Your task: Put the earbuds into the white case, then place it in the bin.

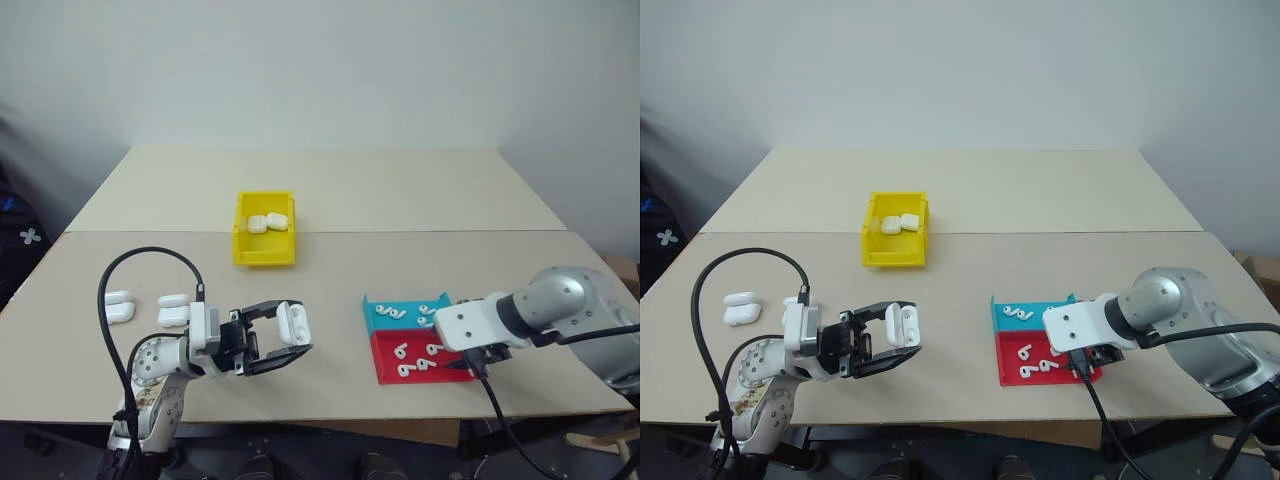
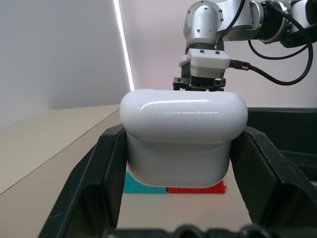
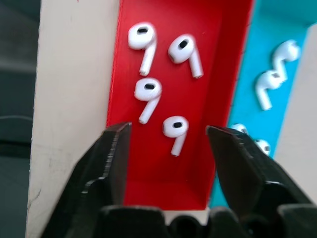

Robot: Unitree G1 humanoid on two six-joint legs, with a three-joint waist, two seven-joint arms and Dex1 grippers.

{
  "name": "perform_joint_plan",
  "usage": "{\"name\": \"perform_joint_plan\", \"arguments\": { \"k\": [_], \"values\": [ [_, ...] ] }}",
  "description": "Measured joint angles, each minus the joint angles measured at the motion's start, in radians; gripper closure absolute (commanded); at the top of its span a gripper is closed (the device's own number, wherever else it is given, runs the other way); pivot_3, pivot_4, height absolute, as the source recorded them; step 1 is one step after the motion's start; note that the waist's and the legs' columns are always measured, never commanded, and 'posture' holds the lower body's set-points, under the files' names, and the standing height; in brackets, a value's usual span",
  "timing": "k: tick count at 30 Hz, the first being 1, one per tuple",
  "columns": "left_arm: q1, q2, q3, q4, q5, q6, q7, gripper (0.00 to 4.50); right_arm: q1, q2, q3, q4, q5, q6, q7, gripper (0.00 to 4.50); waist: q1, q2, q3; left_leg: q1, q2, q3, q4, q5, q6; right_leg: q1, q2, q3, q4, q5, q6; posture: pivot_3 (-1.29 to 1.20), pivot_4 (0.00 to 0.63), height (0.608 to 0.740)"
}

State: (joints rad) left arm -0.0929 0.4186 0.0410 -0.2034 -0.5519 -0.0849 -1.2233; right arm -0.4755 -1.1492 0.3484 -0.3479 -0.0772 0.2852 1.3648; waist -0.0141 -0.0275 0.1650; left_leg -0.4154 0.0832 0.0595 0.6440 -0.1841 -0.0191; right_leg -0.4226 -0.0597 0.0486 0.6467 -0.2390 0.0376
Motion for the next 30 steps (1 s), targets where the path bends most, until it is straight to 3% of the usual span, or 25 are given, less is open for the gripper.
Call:
{"name": "perform_joint_plan", "arguments": {
  "k": [5, 30],
  "values": [
    [0.014, 0.059, -0.001, -0.042, 0.001, 0.033, 0.022, 1.7, -0.016, 0.019, 0.0, 0.015, -0.026, -0.042, 0.023, 2.35, 0.0, 0.0, 0.0, 0.001, 0.0, 0.0, 0.0, 0.0, 0.0, 0.0, 0.0, 0.0, 0.0, -0.001, -0.001, 0.0, 0.15, 0.74],
    [0.029, 0.094, -0.024, -0.062, 0.014, 0.046, 0.076, 1.7, -0.085, 0.13, 0.079, 0.149, -0.222, -0.156, 0.067, 2.35, 0.0, 0.0, 0.0, 0.0, 0.0, 0.0, 0.0, 0.0, 0.0, 0.0, 0.0, 0.0, 0.0, 0.0, 0.0, 0.0, 0.15, 0.74]
  ]
}}
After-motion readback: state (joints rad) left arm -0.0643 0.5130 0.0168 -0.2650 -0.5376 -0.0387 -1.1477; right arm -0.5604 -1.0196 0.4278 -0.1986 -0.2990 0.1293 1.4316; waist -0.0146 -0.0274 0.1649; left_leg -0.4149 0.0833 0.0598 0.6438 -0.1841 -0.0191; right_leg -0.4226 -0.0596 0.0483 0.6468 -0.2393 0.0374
